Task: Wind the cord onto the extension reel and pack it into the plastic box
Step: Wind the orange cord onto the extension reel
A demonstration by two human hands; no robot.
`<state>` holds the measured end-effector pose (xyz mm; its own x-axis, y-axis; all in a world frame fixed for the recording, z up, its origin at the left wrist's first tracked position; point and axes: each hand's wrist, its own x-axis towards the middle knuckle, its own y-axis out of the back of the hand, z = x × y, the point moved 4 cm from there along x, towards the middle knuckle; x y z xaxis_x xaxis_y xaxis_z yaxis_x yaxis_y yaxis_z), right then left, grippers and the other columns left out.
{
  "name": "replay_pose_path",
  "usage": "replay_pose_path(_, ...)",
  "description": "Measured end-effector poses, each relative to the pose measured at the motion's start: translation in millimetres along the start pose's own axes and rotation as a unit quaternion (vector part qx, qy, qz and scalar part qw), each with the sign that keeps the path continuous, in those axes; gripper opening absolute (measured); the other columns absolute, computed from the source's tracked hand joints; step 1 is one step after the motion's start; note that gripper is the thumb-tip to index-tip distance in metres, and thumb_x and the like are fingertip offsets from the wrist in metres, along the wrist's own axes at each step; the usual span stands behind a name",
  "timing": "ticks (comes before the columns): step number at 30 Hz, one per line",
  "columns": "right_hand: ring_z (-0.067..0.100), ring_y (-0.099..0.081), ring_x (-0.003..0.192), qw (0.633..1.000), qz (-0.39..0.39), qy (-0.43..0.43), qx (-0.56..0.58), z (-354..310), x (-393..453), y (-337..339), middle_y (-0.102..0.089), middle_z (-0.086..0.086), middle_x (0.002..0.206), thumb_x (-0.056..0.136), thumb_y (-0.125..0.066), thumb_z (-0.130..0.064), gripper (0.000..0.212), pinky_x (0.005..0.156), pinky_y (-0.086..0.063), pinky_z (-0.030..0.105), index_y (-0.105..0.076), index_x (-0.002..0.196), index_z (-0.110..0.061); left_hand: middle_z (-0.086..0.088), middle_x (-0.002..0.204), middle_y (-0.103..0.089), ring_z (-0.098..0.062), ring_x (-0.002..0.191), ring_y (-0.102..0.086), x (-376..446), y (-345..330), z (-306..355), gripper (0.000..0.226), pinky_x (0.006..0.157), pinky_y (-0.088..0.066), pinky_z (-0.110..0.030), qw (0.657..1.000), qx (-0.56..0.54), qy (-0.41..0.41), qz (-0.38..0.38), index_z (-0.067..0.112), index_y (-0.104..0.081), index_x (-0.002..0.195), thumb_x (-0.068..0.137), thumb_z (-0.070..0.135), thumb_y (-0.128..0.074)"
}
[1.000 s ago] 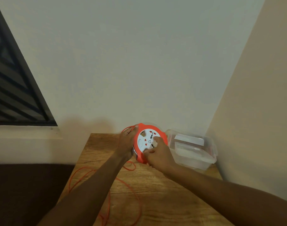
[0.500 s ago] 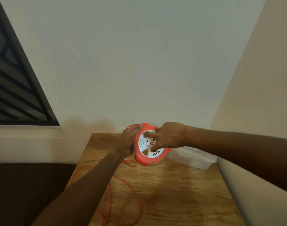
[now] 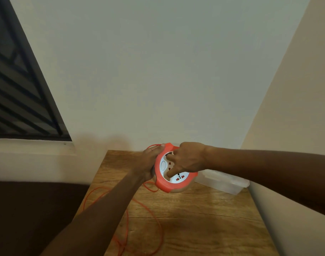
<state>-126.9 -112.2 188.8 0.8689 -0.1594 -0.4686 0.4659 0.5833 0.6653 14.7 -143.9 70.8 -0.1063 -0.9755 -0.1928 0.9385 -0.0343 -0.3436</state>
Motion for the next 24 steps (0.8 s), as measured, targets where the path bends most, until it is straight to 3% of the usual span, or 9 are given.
replay_pose_path(4,0.032,-0.062,0.103,1.0,-0.007,-0.025,-0.015,-3.8,2.1,0.4,-0.051,0.016,0.129,0.085,-0.076,-0.028,0.081,0.069,-0.055,0.035,-0.029,0.149,-0.042,-0.02,0.118,-0.073,-0.038,0.104,-0.07,4.1,0.1,0.0,0.047,0.102,-0.056,-0.059,1.0,0.001,-0.004,0.015,0.008,-0.067,0.131,0.102,0.044,-0.06)
replay_pose_path(10,0.03,-0.067,0.1,0.998,0.042,-0.037,-0.035,-11.0,9.5,-9.8,-0.068,0.01,0.117,0.082,-0.078,-0.029,0.07,0.072,-0.057,0.037,-0.043,0.143,-0.028,-0.02,0.123,-0.075,-0.039,0.106,-0.074,4.8,0.3,1.2,0.046,0.096,-0.06,-0.055,0.999,0.013,-0.024,0.025,0.011,-0.072,0.127,0.096,0.045,-0.067)
replay_pose_path(13,0.031,-0.068,0.091,0.986,0.072,-0.144,0.052,-9.3,8.6,-23.8,-0.069,0.012,0.113,0.086,-0.073,-0.032,0.074,0.07,-0.057,0.038,-0.033,0.148,-0.024,-0.021,0.124,-0.075,-0.043,0.108,-0.074,3.1,1.0,3.8,0.042,0.095,-0.06,-0.058,0.998,-0.01,-0.046,0.043,0.01,-0.071,0.128,0.098,0.04,-0.068)
replay_pose_path(15,0.033,-0.069,0.09,0.938,0.096,-0.281,0.177,-10.9,10.7,-35.0,-0.07,0.01,0.114,0.089,-0.063,-0.043,0.068,0.069,-0.056,0.038,-0.033,0.147,-0.026,-0.022,0.123,-0.076,-0.044,0.11,-0.074,0.9,-1.4,6.5,0.036,0.095,-0.06,-0.058,0.995,-0.028,-0.07,0.059,0.009,-0.073,0.127,0.101,0.034,-0.066)
replay_pose_path(17,0.029,-0.069,0.097,0.813,0.146,-0.443,0.349,-14.6,11.1,-44.1,-0.07,0.002,0.118,0.085,-0.057,-0.059,0.067,0.076,-0.055,0.037,-0.04,0.142,-0.027,-0.019,0.118,-0.078,-0.04,0.106,-0.076,-2.4,-6.7,8.6,0.028,0.084,-0.064,-0.049,0.993,-0.034,-0.085,0.072,0.014,-0.077,0.119,0.102,0.032,-0.066)
replay_pose_path(18,0.026,-0.067,0.102,0.71,0.173,-0.507,0.458,-19.2,11.2,-49.0,-0.068,-0.001,0.121,0.082,-0.059,-0.061,0.069,0.079,-0.053,0.036,-0.044,0.14,-0.026,-0.017,0.114,-0.079,-0.038,0.103,-0.078,-4.2,-9.4,8.9,0.025,0.077,-0.065,-0.045,0.992,-0.03,-0.091,0.08,0.015,-0.078,0.116,0.101,0.032,-0.066)
replay_pose_path(21,0.021,-0.065,0.107,0.317,0.245,-0.561,0.725,-43.6,20.8,-62.4,-0.064,0.001,0.128,0.086,-0.067,-0.049,0.063,0.082,-0.057,0.035,-0.05,0.138,-0.018,-0.014,0.109,-0.081,-0.034,0.096,-0.08,-8.8,-16.4,8.1,0.022,0.071,-0.066,-0.041,0.989,0.004,-0.112,0.093,0.015,-0.076,0.116,0.103,0.027,-0.065)
replay_pose_path(22,0.021,-0.069,0.096,0.218,0.256,-0.554,0.761,-51.5,24.0,-62.9,-0.068,0.006,0.123,0.09,-0.065,-0.044,0.058,0.073,-0.059,0.034,-0.049,0.14,-0.017,-0.013,0.109,-0.081,-0.034,0.096,-0.08,-9.6,-17.8,6.9,0.022,0.072,-0.067,-0.043,0.988,0.013,-0.117,0.096,0.014,-0.076,0.118,0.103,0.026,-0.064)
replay_pose_path(24,0.017,-0.066,0.062,0.108,0.265,-0.524,0.802,-62.3,27.2,-63.4,-0.074,0.013,0.094,0.098,-0.059,-0.028,0.055,0.049,-0.052,0.026,-0.039,0.148,-0.018,-0.011,0.108,-0.082,-0.034,0.096,-0.079,-11.3,-17.0,5.6,0.025,0.077,-0.067,-0.045,0.987,0.03,-0.117,0.107,0.013,-0.074,0.121,0.104,0.026,-0.062)
